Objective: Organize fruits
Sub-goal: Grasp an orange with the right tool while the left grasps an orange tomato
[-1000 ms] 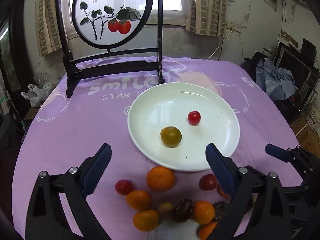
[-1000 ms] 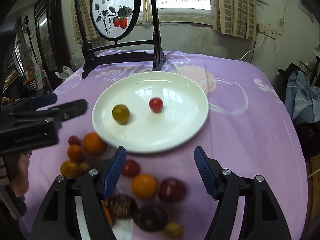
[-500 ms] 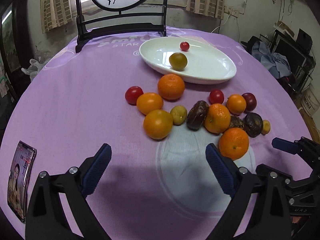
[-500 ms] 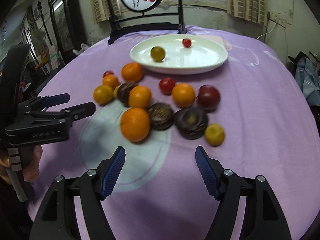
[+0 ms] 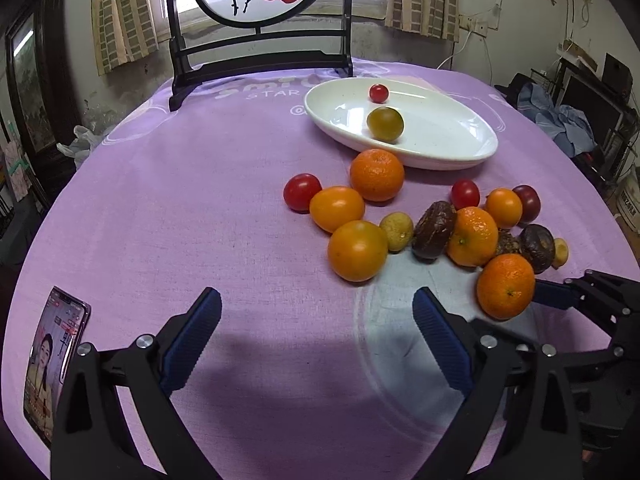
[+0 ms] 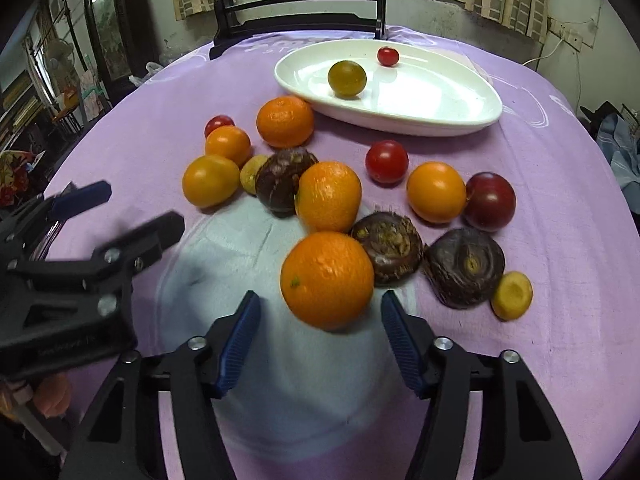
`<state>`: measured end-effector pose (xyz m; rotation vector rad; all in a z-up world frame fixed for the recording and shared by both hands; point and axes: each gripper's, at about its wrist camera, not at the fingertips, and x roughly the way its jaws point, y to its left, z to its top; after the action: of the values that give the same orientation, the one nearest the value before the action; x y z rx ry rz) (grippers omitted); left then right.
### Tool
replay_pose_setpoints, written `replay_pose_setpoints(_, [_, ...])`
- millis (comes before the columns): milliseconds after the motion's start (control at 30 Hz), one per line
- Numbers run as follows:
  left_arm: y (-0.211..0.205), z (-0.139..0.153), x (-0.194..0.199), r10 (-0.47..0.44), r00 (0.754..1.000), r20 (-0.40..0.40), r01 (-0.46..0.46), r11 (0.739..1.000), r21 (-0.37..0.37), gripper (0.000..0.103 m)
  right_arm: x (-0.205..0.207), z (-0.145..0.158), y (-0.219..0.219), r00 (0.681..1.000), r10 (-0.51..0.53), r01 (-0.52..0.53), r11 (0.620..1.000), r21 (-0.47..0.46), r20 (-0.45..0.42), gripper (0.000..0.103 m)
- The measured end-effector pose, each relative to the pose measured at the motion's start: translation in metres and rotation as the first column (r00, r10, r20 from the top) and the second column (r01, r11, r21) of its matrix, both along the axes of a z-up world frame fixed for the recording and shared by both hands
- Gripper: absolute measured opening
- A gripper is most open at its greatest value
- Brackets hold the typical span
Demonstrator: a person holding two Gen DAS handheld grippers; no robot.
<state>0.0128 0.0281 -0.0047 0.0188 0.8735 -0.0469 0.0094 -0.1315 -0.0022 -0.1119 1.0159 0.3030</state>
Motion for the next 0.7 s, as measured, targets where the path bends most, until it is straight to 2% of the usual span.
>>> replay_pose_setpoints(33, [0.002,-0.001,0.001,0.007,1.000,-0.008,-0.007,1.000,-0.010,0.094,0.002,0.000,0.001,1.000,-0.009,0.009,1.000,0.001,0.002,0.053])
replay_pose_setpoints(100, [0.007,-0.002,0.003,0.018,1.000,-0.020,-0.019,0.999,-0.026,0.094,0.004,0.001,0.001,1.000,-0.027,0.027,1.000,-0.001,0.014,0.041])
replay_pose_setpoints(200, [0.009,-0.005,0.004,0.034,0.999,-0.024,-0.035,0.999,-0.017,0.094,0.003,0.002,-0.005,1.000,-0.015,0.015,0.999,0.031,-0.001,0.040])
replay_pose_setpoints(300, [0.008,-0.007,0.004,0.040,0.999,-0.019,-0.040,0.999,-0.009,0.095,-0.007,0.009,-0.013,1.000,0.003,-0.004,1.000,0.031,0.021,0.040])
replay_pose_setpoints(433, [0.003,-0.017,0.009,0.034,0.998,-0.057,-0.034,0.999,-0.003,0.095,-0.016,0.014,-0.041,0.999,-0.014,0.010,0.994,0.111,0.037,0.040])
replay_pose_setpoints(533, [-0.005,-0.024,0.012,0.036,0.996,-0.077,-0.032,0.999,0.044,0.094,-0.017,0.010,-0.062,0.998,-0.046,0.041,0.988,0.149,0.031,0.040])
replay_pose_setpoints(700, [-0.012,-0.028,0.015,0.042,0.993,-0.113,-0.039,0.999,0.028,0.094,-0.017,0.008,-0.076,0.998,-0.051,0.044,0.979,0.198,0.030,0.040])
